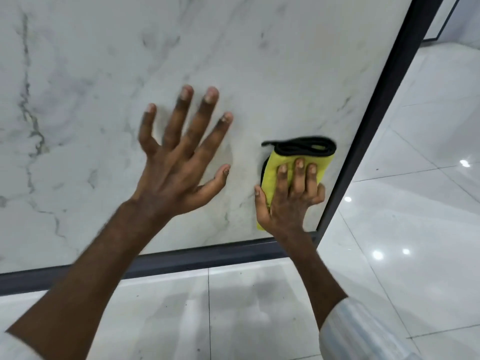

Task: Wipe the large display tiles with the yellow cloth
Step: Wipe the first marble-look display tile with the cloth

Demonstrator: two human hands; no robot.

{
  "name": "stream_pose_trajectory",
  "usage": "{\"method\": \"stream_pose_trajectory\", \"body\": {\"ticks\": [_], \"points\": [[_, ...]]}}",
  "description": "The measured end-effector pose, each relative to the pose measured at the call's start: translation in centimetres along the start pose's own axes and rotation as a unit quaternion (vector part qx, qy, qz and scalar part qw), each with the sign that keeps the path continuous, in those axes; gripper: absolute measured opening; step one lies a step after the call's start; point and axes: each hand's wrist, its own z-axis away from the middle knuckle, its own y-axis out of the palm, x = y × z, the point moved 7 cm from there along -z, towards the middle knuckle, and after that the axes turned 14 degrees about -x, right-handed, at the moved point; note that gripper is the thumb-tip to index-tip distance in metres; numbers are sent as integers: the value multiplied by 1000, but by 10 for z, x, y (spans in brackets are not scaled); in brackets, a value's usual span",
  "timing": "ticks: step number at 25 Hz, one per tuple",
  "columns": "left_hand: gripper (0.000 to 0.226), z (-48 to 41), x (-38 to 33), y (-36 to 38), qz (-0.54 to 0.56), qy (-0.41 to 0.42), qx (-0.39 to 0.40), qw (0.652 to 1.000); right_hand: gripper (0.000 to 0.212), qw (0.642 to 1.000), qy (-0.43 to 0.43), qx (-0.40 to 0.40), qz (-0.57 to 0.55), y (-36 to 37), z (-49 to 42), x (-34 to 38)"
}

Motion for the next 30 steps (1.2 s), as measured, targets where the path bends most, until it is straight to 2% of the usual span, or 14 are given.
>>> {"method": "stream_pose_trajectory", "body": {"ticks": [3,5,7,11,13,15,18,21,23,25,28,30], "points": [[75,21,20,-14,-39,-14,-29,999,85,996,15,84,30,1,94,-9],[75,26,37,-14,-55,-45,-25,997,79,995,52,90,13,0,103,-9],[78,28,51,-13,-65,-76,-4,995,76,995,68,70,-18,-3,63,5],[84,26,46,-4,-55,-36,22,998,75,999,38,-2,-4,-6,-59,32],[83,27,44,-5,-45,-44,16,998,73,999,48,-10,14,-2,-67,33],[83,29,46,-2,-40,-42,6,998,73,998,41,22,32,-1,-16,31],[82,34,45,4,-56,-44,-30,997,67,993,-4,111,41,-5,109,27],[84,33,41,13,-57,-34,-69,995,66,989,-11,139,39,-2,149,14],[85,34,44,13,-66,-35,-85,994,76,996,-16,93,6,0,114,13],[85,35,44,9,-70,-40,-93,992,82,999,-30,23,-18,-1,30,21],[84,33,41,9,-64,-38,-88,993,76,998,-39,-54,-15,-4,-115,41],[84,33,41,8,-70,-39,-86,993,74,996,-29,-87,7,-6,-172,45]]}}
